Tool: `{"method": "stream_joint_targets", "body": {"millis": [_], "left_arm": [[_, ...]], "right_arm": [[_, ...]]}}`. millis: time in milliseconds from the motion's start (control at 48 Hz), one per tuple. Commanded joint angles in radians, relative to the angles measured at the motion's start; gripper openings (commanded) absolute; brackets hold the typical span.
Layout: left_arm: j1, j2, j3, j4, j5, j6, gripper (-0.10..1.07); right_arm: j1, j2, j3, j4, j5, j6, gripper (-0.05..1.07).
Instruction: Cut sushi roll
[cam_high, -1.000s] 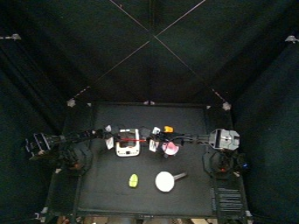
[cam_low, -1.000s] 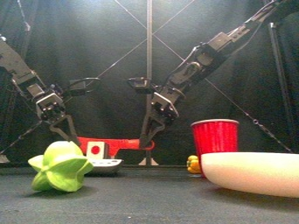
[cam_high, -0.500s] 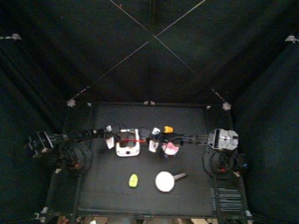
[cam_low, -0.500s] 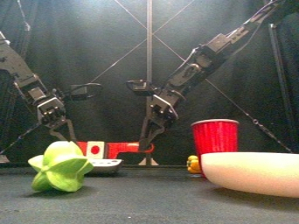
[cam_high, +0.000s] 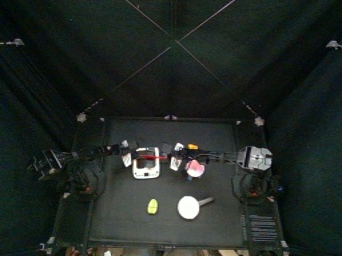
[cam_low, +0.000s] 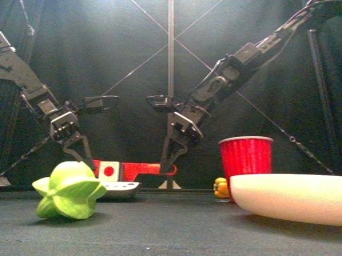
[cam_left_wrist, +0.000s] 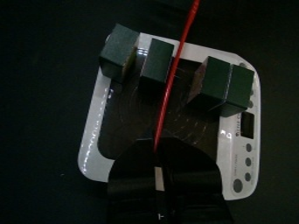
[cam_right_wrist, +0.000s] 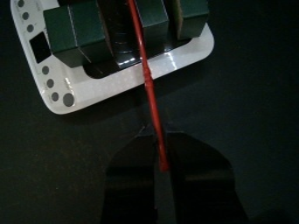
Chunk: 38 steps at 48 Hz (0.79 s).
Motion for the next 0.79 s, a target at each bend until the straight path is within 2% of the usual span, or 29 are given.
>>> {"method": "stream_joint_targets", "body": {"millis": [0, 188, 312, 542, 771], "left_arm": [[0.002, -0.011, -0.017, -0.006, 0.002, -0.005, 0.23], [0.002, -0.051, 0.002, -0.009, 0.034, -0.006, 0.23], [0.000, -0.117, 0.014, -0.012, 0.071, -0.006, 0.23], [-0.003, -0.238, 0.043, -0.012, 0.078, -0.006, 0.23], [-0.014, -0.310, 0.072, -0.020, 0.075, -0.008, 0.23]], "right_arm": [[0.009, -0.028, -0.029, 0.005, -0.003, 0.002, 0.34], [0.018, -0.038, -0.032, 0.005, 0.009, 0.002, 0.34], [0.029, -0.055, -0.032, -0.002, 0.012, 0.002, 0.34], [0.031, -0.077, -0.037, -0.005, 0.012, 0.000, 0.34], [0.032, -0.084, -0.049, -0.011, 0.012, 0.000, 0.34]]}}
